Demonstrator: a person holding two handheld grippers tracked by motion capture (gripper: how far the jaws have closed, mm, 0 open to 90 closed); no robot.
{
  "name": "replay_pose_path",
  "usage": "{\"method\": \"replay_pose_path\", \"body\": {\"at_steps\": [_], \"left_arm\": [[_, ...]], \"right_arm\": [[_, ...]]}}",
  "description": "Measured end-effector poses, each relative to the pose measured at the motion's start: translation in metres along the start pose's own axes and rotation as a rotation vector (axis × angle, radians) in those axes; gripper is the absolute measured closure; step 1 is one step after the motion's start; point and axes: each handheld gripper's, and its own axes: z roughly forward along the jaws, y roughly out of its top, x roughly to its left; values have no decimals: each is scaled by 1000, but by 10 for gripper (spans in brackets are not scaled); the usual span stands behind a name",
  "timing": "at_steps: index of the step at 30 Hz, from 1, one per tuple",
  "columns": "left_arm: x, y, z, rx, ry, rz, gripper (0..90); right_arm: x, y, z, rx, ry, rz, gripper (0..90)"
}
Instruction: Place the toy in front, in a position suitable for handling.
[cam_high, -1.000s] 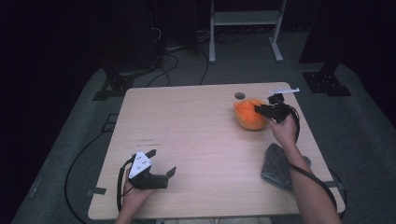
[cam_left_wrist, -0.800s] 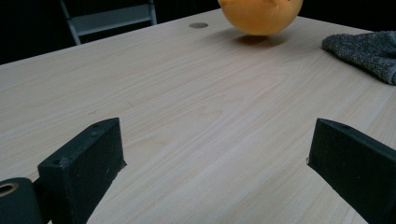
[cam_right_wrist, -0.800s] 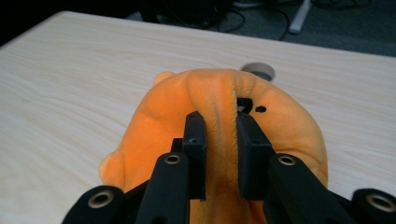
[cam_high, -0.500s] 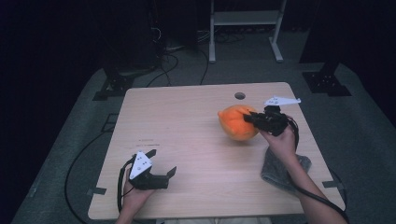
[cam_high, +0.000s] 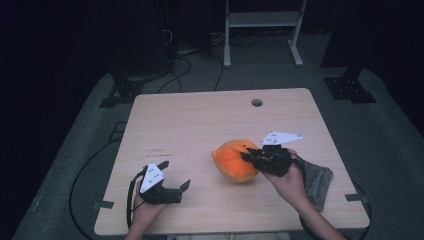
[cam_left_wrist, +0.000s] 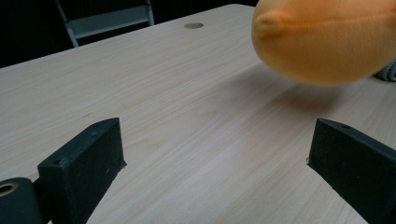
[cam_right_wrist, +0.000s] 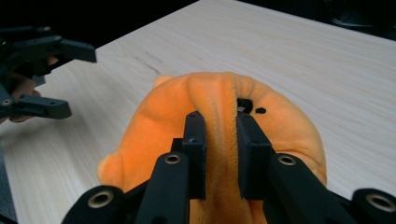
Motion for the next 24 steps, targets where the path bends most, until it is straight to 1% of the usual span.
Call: {"method": "replay_pose_path", "body": {"at_steps": [2, 3, 4, 5, 7, 8, 9, 11, 12, 13, 14, 15, 16, 17, 18, 19, 20, 21, 22, 24], "left_arm": [[-2, 0, 1, -1, -7, 6, 27], [-3, 1, 1, 0, -11, 10, 27], [-4, 1, 1, 2, -13, 15, 27], [-5, 1, 2, 3, -18, 17, 27], [-8, 2, 3, 2, -33, 19, 27], [-10, 3, 5, 3, -40, 30, 28], [-10, 3, 5, 3, -40, 30, 28], [-13, 5, 8, 3, -55, 37, 28], [-15, 5, 8, 2, -58, 37, 28], [-16, 6, 9, -1, -63, 38, 28], [-18, 6, 10, 1, -73, 44, 28], [-18, 6, 10, 1, -73, 44, 28], [-20, 7, 10, 5, -79, 41, 28], [-21, 7, 11, 4, -82, 43, 27], [-22, 7, 11, -4, -86, 38, 28], [-23, 7, 12, -2, -90, 40, 27], [-24, 8, 13, -5, -96, 35, 28], [-25, 9, 13, -5, -102, 35, 28], [-27, 10, 14, -8, -106, 36, 28], [-31, 12, 17, -10, -112, 46, 28]], "right_arm": [[7, -2, 7, -4, 19, 18, 756], [7, -2, 7, -4, 19, 18, 756], [11, -5, 13, 0, 11, 25, 754], [11, -5, 13, 0, 11, 25, 754], [14, -10, 20, 20, -5, 18, 750], [17, -17, 28, 52, -15, 21, 738], [17, -17, 28, 52, -15, 21, 738], [22, -25, 36, 76, -21, 10, 700], [29, -30, 36, 66, -33, -16, 642], [29, -30, 36, 66, -33, -16, 642], [32, -28, 34, 67, -43, -36, 568], [32, -28, 34, 67, -43, -36, 568], [32, -28, 33, 68, -39, -42, 539], [32, -27, 32, 73, -36, -55, 489], [32, -26, 30, 73, -27, -54, 472], [31, -25, 27, 62, -14, -56, 463], [29, -22, 19, 37, -1, -54, 465], [29, -22, 19, 37, -1, -54, 465], [24, -17, 11, -2, 31, -35, 466], [16, -12, 6, -24, 25, -33, 489]]}}
